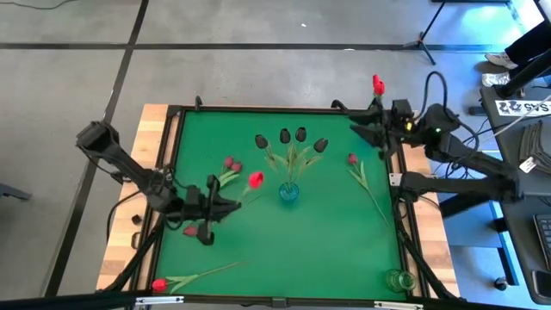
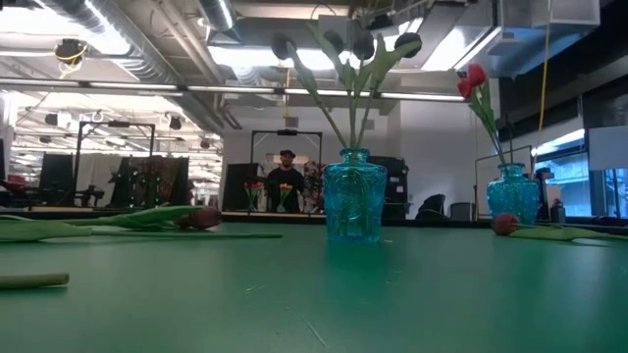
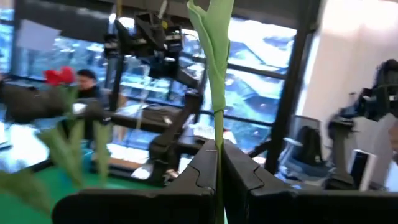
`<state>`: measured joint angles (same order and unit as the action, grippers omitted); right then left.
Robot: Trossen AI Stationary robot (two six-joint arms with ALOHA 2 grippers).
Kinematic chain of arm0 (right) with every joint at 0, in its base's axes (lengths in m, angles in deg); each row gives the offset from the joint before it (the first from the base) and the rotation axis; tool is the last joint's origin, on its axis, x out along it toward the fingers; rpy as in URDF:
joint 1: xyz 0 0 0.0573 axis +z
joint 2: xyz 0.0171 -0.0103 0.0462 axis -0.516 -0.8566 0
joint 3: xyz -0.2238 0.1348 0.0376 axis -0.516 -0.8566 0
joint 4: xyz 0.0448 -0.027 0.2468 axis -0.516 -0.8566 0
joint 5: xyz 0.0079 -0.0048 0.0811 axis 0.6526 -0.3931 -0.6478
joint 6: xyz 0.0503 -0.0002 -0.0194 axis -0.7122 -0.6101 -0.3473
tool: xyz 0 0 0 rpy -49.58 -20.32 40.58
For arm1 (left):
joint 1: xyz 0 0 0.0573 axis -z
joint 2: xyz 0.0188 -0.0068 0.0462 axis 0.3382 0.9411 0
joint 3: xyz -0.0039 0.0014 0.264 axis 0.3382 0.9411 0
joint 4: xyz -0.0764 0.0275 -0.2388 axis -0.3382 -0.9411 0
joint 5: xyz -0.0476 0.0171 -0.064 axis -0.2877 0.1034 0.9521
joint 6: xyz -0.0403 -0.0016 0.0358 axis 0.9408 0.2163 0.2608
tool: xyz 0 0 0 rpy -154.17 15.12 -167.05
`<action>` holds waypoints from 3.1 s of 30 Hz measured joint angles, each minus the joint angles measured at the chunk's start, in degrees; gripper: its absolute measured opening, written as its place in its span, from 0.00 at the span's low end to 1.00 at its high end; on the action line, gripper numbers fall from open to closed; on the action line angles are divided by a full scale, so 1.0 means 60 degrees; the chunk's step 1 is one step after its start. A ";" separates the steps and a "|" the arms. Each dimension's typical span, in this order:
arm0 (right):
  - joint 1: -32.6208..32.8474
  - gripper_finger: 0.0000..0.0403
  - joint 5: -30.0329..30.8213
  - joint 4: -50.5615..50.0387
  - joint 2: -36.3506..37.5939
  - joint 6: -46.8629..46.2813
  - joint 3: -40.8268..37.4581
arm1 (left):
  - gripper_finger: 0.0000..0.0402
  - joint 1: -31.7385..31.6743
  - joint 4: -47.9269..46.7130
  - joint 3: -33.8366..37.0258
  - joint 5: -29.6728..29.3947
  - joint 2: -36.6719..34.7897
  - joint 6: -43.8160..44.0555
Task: Sort flowers into vase by color
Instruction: Put the red tulip into the top blue vase
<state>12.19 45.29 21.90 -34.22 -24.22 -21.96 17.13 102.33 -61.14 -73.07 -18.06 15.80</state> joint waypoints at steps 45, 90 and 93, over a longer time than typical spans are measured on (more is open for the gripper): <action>0.8553 0.46 0.5745 0.4942 -0.6547 0.5557 0.0496 | 0.01 -0.1424 0.0654 -0.3169 0.3285 0.4991 0.0249; 0.8586 0.01 1.1961 -1.6265 -0.3650 -0.7026 0.5161 | 0.39 0.2365 -0.4698 -0.3166 -0.1041 0.2729 0.0307; 0.8458 0.01 1.3285 -1.6010 -0.2682 -0.7092 0.4724 | 0.37 0.2353 -0.4705 -0.3166 -0.1032 0.2729 0.0310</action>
<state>62.94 125.00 -74.16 -50.32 -66.78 6.38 31.25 74.10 -80.13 -79.26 -1.69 17.66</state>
